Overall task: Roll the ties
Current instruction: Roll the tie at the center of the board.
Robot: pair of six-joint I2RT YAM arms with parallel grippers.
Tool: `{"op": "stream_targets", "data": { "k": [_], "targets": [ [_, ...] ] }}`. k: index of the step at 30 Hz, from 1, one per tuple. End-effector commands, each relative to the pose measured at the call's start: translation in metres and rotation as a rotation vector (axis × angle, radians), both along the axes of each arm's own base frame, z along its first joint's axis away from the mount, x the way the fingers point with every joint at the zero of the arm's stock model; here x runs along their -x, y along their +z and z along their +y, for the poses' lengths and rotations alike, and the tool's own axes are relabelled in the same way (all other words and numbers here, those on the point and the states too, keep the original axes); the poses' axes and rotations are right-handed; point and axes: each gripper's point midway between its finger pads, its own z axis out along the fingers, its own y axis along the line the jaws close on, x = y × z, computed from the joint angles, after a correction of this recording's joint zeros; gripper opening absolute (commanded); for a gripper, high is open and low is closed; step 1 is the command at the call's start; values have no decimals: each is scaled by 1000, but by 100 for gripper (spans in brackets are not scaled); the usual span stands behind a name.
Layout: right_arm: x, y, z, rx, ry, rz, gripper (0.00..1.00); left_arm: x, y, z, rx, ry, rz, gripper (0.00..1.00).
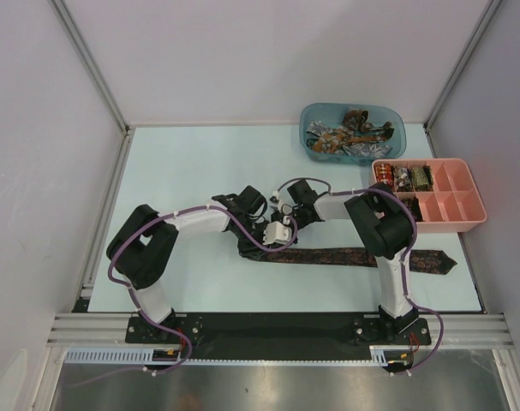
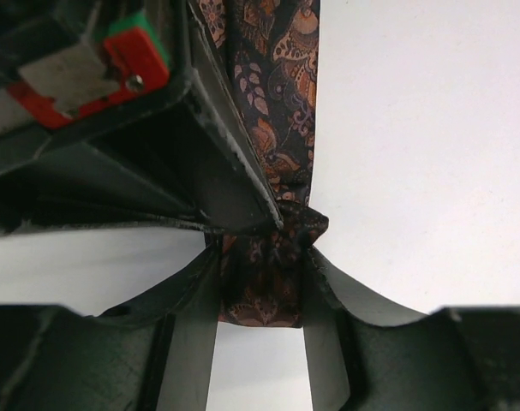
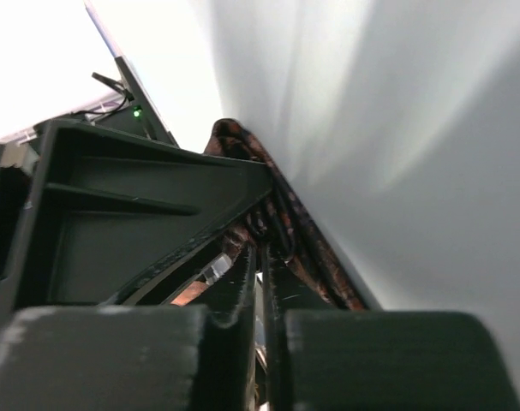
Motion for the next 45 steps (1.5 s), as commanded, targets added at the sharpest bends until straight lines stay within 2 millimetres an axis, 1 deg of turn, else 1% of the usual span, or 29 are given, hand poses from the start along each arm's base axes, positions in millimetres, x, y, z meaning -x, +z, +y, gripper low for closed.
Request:
{"op": "stream_targets", "data": {
  "k": [1,3,4,6,7,9,11,15,18,20,23,24,27,28,30,32,34,35,37,38,41,45],
  "targets": [
    [-2,-17,-9,59,12,-26,0,8,-21,7,-47,0,20,47],
    [-5,-17,-13,63,16,-44,0,8,-20,8,-42,4,24,49],
    [-5,-17,-15,73,15,-48,0,8,-18,8,-31,8,29,54],
    [-5,-17,-18,77,25,-67,0,7,-13,8,-7,11,26,58],
    [-4,-17,-20,91,28,-71,0,6,-8,8,15,13,29,63],
    [-3,-20,-25,111,37,-84,0,3,-1,10,45,23,16,68],
    [-1,-24,-28,126,42,-84,0,3,6,11,71,19,3,72],
    [-1,-33,-33,172,46,-101,0,1,9,9,85,21,-2,77],
    [-4,-36,-36,204,47,-121,0,-1,9,6,86,26,7,78],
    [-5,-38,-39,225,49,-136,0,1,10,4,96,25,22,77],
    [-8,-40,-45,262,37,-154,0,3,11,1,103,23,48,68],
    [-8,-40,-45,269,33,-157,0,2,13,0,109,20,45,63],
    [-9,-41,-43,263,19,-154,0,3,21,-4,133,24,53,57],
    [-9,-42,-43,262,15,-149,0,1,25,-7,141,29,53,55],
    [-9,-44,-42,264,13,-148,0,1,27,-12,140,44,67,51],
    [-9,-46,-42,268,12,-147,0,-3,25,-15,127,49,58,51],
    [-9,-46,-42,272,7,-146,0,0,24,-17,122,38,59,55],
    [-10,-46,-42,272,4,-146,0,3,22,-18,115,29,62,60],
    [-11,-46,-42,275,0,-148,0,5,19,-16,101,24,62,64],
    [-12,-45,-42,275,-2,-148,0,8,16,-16,95,19,68,68],
    [-14,-44,-41,269,-8,-149,0,9,12,-16,74,19,71,73],
    [-14,-40,-37,247,-14,-145,0,2,7,-20,50,54,55,74]
  ]
}}
